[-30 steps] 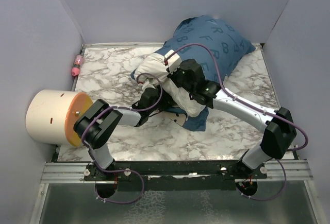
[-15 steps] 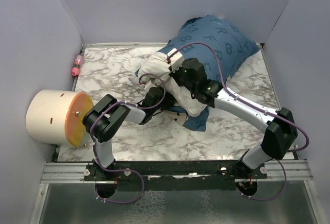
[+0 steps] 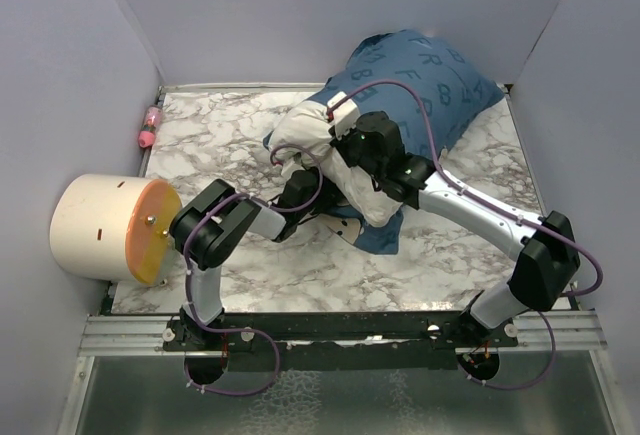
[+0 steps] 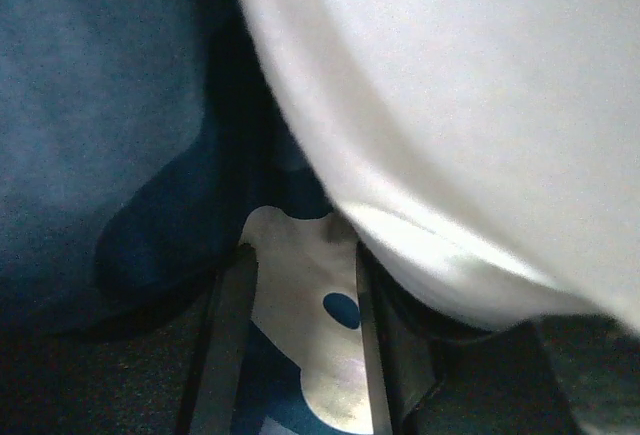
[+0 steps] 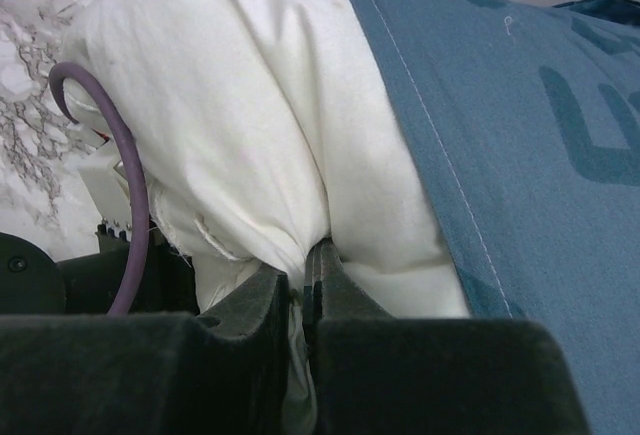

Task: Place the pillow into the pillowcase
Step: Stuff the pillow into the pillowcase.

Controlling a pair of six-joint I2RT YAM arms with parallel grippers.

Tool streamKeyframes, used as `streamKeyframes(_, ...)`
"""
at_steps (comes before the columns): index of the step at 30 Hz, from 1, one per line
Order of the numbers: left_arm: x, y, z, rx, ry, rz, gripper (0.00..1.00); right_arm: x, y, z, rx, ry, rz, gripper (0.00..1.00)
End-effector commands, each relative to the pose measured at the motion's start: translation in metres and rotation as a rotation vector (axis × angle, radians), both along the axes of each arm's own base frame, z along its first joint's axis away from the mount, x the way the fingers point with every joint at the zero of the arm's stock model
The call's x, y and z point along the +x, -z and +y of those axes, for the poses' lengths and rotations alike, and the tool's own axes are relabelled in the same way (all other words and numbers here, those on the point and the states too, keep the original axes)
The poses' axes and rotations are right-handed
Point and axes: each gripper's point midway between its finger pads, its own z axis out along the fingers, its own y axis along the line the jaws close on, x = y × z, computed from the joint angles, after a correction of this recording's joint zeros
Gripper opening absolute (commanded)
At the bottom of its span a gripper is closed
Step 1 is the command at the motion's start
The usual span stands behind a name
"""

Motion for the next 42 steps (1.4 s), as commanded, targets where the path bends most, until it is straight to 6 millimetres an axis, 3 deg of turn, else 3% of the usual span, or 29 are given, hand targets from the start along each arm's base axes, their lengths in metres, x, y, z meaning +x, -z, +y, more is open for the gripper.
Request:
streamKeyframes(1,-0.002,0.016,-0.005,-0.023,0.003,0.044,0.5,0.007,-0.088,-0.017,0.193,0.058,-0.193,0.01)
streamKeyframes(7,0.005,0.0,-0.01,-0.024,-0.028,-0.001,0.52,0.004,-0.088,-0.014,0.211,0.038,-0.182,0.01)
streamKeyframes(16,0.011,0.047,-0.012,-0.001,-0.106,0.151,0.45,-0.002,-0.088,-0.008,0.245,0.005,-0.16,0.01)
streamKeyframes(18,0.018,0.046,-0.013,0.001,-0.127,0.138,0.4,-0.004,-0.088,-0.009,0.249,0.003,-0.155,0.01)
streamKeyframes(20,0.027,0.043,-0.012,0.014,-0.146,0.11,0.28,-0.005,-0.086,-0.011,0.25,0.006,-0.151,0.01)
streamKeyframes(22,0.037,0.036,-0.012,0.026,-0.155,0.077,0.04,-0.007,-0.085,-0.013,0.251,0.014,-0.15,0.01)
streamKeyframes(23,0.04,0.033,-0.013,0.029,-0.154,0.063,0.0,-0.007,-0.084,-0.015,0.247,0.019,-0.148,0.01)
streamKeyframes(28,0.04,0.007,-0.007,0.052,-0.103,-0.046,0.0,-0.005,-0.072,-0.036,0.179,0.095,-0.161,0.01)
streamKeyframes(30,0.03,-0.018,0.0,0.057,-0.07,-0.138,0.0,-0.001,-0.057,-0.051,0.127,0.159,-0.15,0.01)
streamKeyframes(32,0.015,-0.037,0.009,0.066,-0.025,-0.204,0.0,0.009,-0.029,-0.072,0.103,0.222,-0.061,0.01)
streamKeyframes(35,-0.013,-0.06,0.028,0.055,0.024,-0.26,0.0,0.012,0.013,-0.1,0.085,0.289,0.048,0.01)
streamKeyframes(37,-0.032,-0.065,0.042,0.046,0.039,-0.265,0.0,0.012,0.036,-0.116,0.06,0.336,0.091,0.01)
streamKeyframes(42,-0.072,-0.09,0.05,-0.012,0.14,-0.301,0.0,0.011,0.088,-0.121,0.003,0.35,0.213,0.01)
